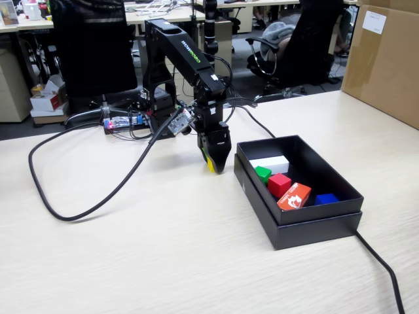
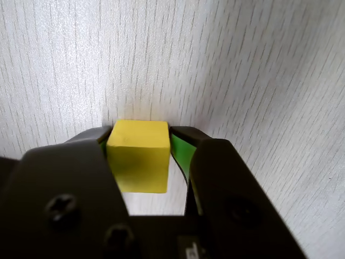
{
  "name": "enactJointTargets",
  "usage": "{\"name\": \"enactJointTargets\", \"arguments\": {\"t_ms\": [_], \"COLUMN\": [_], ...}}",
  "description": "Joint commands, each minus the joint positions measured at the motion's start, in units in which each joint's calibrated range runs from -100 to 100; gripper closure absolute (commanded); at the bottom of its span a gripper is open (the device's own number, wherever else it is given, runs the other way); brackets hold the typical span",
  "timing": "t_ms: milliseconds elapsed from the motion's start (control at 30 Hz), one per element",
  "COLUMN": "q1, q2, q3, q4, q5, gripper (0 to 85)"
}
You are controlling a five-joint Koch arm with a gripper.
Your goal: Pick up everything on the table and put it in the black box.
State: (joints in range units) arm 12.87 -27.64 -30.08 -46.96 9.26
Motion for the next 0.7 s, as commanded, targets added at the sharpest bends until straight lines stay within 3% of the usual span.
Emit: {"name": "enactJointTargets", "arguments": {"t_ms": [0,200,367,667], "q1": [-0.2,-0.5,-0.9,-1.1], "q2": [0.0,-1.8,-6.3,-21.2], "q3": [0.2,0.2,1.4,25.6], "q4": [0.8,0.4,-2.1,-19.8], "q5": [0.0,0.2,0.1,-0.1], "gripper": [64.5,75.8,76.2,76.2]}}
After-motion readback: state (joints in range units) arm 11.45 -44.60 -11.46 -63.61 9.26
